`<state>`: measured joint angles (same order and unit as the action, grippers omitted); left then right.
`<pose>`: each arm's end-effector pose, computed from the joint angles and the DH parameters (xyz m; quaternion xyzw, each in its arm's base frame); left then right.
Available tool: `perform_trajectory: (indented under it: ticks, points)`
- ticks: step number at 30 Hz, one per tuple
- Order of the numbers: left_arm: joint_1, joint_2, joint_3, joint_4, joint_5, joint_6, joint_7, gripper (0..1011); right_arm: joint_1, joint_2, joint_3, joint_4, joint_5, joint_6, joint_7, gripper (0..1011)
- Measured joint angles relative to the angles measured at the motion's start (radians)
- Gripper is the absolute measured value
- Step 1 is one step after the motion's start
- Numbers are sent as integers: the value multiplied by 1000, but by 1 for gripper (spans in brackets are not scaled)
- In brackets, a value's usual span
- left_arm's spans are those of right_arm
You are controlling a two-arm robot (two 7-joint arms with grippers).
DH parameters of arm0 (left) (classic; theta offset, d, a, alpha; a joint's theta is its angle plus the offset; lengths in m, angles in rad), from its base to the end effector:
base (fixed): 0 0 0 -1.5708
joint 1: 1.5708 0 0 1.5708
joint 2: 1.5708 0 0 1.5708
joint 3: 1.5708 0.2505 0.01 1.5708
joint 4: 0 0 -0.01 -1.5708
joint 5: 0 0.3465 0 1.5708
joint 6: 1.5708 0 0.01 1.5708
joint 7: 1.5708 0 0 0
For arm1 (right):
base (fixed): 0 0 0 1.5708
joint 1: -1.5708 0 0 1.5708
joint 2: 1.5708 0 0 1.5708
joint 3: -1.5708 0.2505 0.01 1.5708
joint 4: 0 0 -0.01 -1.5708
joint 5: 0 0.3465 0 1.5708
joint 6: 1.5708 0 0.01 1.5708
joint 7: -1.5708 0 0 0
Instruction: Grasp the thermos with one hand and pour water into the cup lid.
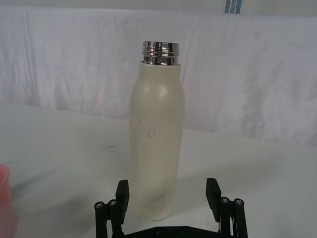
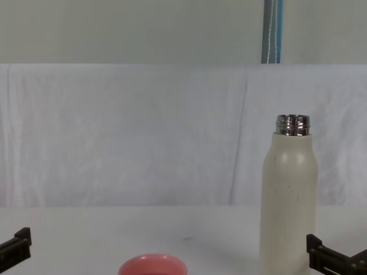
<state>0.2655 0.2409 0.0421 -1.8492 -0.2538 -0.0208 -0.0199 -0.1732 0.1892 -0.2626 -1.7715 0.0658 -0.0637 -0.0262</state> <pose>0.3005 0.0242 -0.2484 -0.0174 0.0064 0.6616 0.7496 0.3086 0.0566 -0.2599 -0.0014 -0.0414 -0.6057 0.7946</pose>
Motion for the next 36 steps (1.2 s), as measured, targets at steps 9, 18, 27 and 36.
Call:
perform_trajectory:
  ticks: [9, 18, 27, 36]
  points:
    - [0, 0, 0, 0, 0, 0, 0, 1001, 0, 0, 0, 0, 0, 0, 0, 1000]
    - [0, 0, 0, 0, 0, 0, 0, 1001, 0, 0, 0, 0, 0, 0, 0, 1000]
    - [0, 0, 0, 0, 0, 0, 0, 1001, 0, 0, 0, 0, 0, 0, 0, 1000]
    - [0, 0, 0, 0, 0, 0, 0, 1001, 0, 0, 0, 0, 0, 0, 0, 1000]
